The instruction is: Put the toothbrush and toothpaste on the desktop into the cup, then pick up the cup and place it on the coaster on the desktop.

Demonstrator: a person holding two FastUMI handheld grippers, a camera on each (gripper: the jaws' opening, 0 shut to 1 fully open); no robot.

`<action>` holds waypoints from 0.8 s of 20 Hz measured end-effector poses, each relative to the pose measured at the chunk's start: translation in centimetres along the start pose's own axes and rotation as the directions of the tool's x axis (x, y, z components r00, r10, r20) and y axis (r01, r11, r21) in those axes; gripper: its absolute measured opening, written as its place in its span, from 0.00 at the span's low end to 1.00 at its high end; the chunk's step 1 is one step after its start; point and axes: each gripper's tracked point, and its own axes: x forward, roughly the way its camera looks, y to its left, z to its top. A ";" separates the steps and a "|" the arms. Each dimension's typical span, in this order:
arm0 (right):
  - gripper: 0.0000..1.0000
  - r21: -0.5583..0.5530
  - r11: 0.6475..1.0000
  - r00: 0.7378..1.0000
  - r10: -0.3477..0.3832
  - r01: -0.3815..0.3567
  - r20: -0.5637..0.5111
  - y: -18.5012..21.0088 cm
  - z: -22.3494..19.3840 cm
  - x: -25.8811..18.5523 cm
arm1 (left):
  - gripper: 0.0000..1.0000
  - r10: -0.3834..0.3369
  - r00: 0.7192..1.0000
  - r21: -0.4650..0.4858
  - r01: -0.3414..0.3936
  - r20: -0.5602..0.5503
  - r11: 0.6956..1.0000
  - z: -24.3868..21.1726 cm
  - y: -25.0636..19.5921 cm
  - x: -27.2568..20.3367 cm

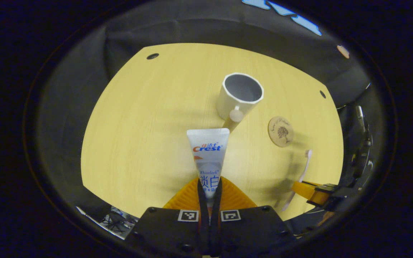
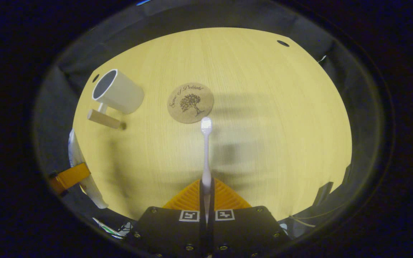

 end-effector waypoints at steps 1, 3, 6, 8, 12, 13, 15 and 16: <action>0.01 0.002 1.000 1.000 0.005 -0.005 0.006 0.1 0.0 -0.2 | 0.08 -0.007 1.000 0.001 0.007 0.026 1.000 1.4 -0.1 -1.1; 0.01 0.002 1.000 1.000 0.008 -0.008 0.012 0.0 -0.1 -0.4 | 0.08 -0.021 0.996 0.011 0.020 0.082 1.000 4.3 -0.7 -2.4; 0.01 0.003 1.000 1.000 0.021 -0.021 0.016 0.3 -0.4 -0.6 | 0.08 -0.026 0.985 0.041 0.019 0.168 0.999 9.6 -1.4 -2.7; 0.01 0.003 1.000 0.999 0.025 -0.025 0.021 0.4 -0.5 -0.9 | 0.08 -0.028 0.976 0.065 0.015 0.218 0.998 13.5 -2.1 -2.4; 0.01 0.019 1.000 0.999 0.020 -0.021 0.033 -0.1 -0.5 -1.3 | 0.08 -0.051 0.965 0.121 0.020 0.259 0.992 18.7 -4.0 -1.1; 0.01 0.028 0.999 0.999 0.017 -0.018 0.037 -0.3 -0.4 -1.5 | 0.08 -0.059 0.965 0.137 0.024 0.257 0.990 19.6 -4.6 -0.7; 0.01 0.043 0.999 0.999 0.006 -0.008 0.046 -0.9 -0.3 -1.8 | 0.08 -0.072 0.964 0.171 0.029 0.254 0.985 20.8 -5.7 0.9; 0.01 0.050 0.999 0.999 0.000 -0.002 0.049 -1.3 -0.2 -2.0 | 0.08 -0.077 0.964 0.185 0.030 0.254 0.982 21.2 -6.2 1.8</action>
